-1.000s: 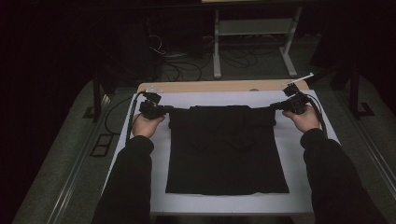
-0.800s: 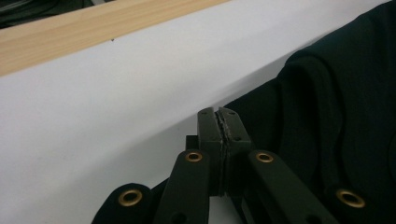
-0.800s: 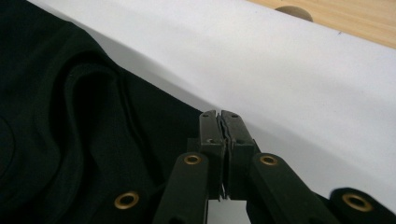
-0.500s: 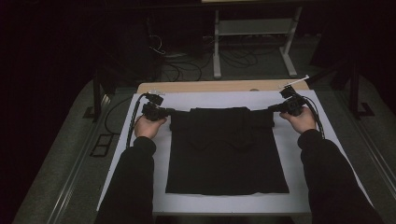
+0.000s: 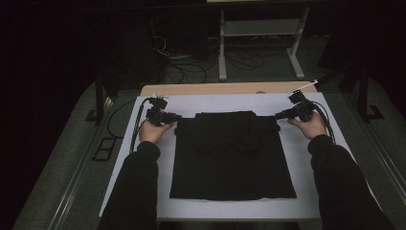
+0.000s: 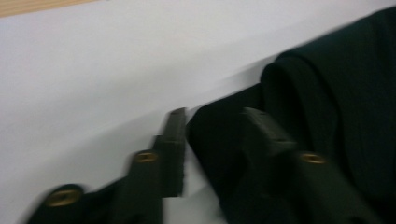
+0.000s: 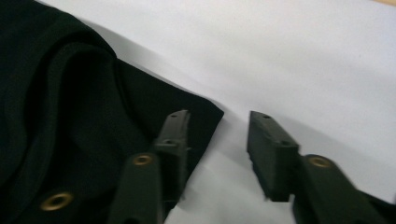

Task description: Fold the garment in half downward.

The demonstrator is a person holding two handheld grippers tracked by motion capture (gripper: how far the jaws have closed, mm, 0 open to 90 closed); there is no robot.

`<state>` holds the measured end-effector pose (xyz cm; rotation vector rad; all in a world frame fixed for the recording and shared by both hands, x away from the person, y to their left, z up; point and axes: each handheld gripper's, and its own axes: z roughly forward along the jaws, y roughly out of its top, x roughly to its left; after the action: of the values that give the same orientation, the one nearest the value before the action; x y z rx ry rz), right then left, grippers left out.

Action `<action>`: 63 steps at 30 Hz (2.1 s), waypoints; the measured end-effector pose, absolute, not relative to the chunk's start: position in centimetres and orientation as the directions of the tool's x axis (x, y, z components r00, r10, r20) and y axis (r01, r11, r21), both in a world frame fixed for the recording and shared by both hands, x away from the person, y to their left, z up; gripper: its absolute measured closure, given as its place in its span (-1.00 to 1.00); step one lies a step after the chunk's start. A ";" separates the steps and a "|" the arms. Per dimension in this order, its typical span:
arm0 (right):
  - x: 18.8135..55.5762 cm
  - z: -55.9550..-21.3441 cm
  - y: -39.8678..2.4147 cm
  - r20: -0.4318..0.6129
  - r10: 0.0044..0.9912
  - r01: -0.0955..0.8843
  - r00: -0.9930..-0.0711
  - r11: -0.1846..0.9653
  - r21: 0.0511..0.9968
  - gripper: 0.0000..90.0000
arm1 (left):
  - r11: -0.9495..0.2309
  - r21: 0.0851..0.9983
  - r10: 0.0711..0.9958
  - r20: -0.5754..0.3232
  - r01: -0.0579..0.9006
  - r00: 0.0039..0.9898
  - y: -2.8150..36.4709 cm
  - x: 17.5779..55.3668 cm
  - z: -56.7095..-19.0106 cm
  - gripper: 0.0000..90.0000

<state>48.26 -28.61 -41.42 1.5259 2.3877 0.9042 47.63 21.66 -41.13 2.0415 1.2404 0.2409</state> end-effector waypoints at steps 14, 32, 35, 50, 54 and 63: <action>47.0 -39.6 -27.9 0.183 0.872 0.739 -0.454 0.254 0.624 -0.75 | -0.234 0.690 0.788 -0.278 0.685 0.550 22.2 46.3 -39.5 -0.50; 44.6 -36.7 -26.2 0.217 0.826 0.687 -0.520 0.253 0.681 -1.00 | -0.265 0.702 0.734 -0.298 0.661 0.610 21.7 44.0 -37.9 -1.00; 44.1 -36.6 -25.8 0.217 0.818 0.671 -0.533 0.253 0.696 -1.00 | -0.266 0.708 0.727 -0.298 0.654 0.619 21.5 43.6 -37.9 -1.00; 42.0 -37.0 -23.5 0.232 0.757 0.651 -0.611 0.314 0.691 -1.00 | -0.287 0.719 0.681 -0.311 0.632 0.663 20.3 42.2 -37.8 -1.00; 41.7 -37.4 -23.1 0.241 0.745 0.650 -0.623 0.321 0.689 -1.00 | -0.294 0.722 0.670 -0.311 0.626 0.674 20.0 41.8 -38.1 -1.00; 40.9 -38.5 -22.5 0.262 0.722 0.652 -0.641 0.332 0.681 -1.00 | -0.305 0.722 0.647 -0.321 0.621 0.691 19.5 41.1 -38.6 -1.00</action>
<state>40.87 -22.46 -38.49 1.2888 2.4909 1.2080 41.08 19.50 -38.63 2.0067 0.9751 0.0365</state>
